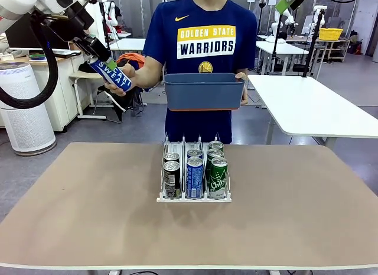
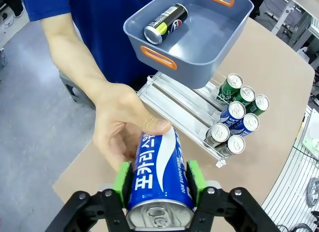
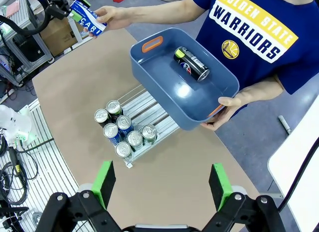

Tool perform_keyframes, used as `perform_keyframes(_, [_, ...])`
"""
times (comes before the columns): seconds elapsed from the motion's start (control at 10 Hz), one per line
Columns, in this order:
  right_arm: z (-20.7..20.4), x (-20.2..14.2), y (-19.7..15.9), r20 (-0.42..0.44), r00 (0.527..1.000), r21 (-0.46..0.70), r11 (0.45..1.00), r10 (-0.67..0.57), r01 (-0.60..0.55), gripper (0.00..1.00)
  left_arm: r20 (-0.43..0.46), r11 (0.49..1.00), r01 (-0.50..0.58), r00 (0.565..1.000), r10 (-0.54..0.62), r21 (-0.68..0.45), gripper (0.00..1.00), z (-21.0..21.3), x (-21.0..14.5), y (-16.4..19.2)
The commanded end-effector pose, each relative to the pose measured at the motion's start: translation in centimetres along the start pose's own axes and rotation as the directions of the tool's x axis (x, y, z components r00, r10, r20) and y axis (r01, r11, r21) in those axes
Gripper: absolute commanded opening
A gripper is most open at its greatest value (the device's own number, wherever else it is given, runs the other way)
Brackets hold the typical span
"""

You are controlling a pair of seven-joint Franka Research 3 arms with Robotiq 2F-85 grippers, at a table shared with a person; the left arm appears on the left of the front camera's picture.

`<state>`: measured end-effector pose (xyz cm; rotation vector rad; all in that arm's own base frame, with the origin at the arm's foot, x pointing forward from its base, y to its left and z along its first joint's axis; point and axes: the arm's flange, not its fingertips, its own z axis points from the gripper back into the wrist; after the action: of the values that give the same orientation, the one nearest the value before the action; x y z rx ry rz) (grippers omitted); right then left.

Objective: Fill the beverage cans into the dispenser.
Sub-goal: Pick up the Ionic drink handed by the human.

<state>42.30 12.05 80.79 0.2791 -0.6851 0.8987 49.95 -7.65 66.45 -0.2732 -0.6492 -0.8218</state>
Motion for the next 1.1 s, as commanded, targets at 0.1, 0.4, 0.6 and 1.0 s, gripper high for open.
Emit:
perform_keyframes(0.1, [0.02, -0.03, 0.03, 0.001, 1.000, 0.002, 1.000, 0.000, 0.000, 1.00, -0.029, 1.000, -0.022, 0.999, 0.023, 0.006, 0.00, 0.47, -0.60, -0.64])
perform_keyframes(0.4, [0.02, -0.03, 0.03, 0.001, 1.000, 0.002, 1.000, 0.000, 0.000, 1.00, -0.037, 1.000, -0.019, 0.999, 0.019, 0.000, 0.00, 0.59, -0.72, -0.58])
perform_keyframes(0.6, [0.02, -0.03, 0.03, 0.001, 1.000, 0.002, 1.000, 0.000, 0.000, 1.00, -0.042, 1.000, -0.016, 0.999, 0.016, 0.001, 0.00, 0.43, -0.59, -0.74])
perform_keyframes(1.0, [0.02, -0.03, 0.03, 0.001, 1.000, 0.002, 1.000, 0.000, 0.000, 1.00, -0.064, 1.000, 0.003, 0.998, -0.003, 0.006, 0.00, 0.54, -0.69, -0.78])
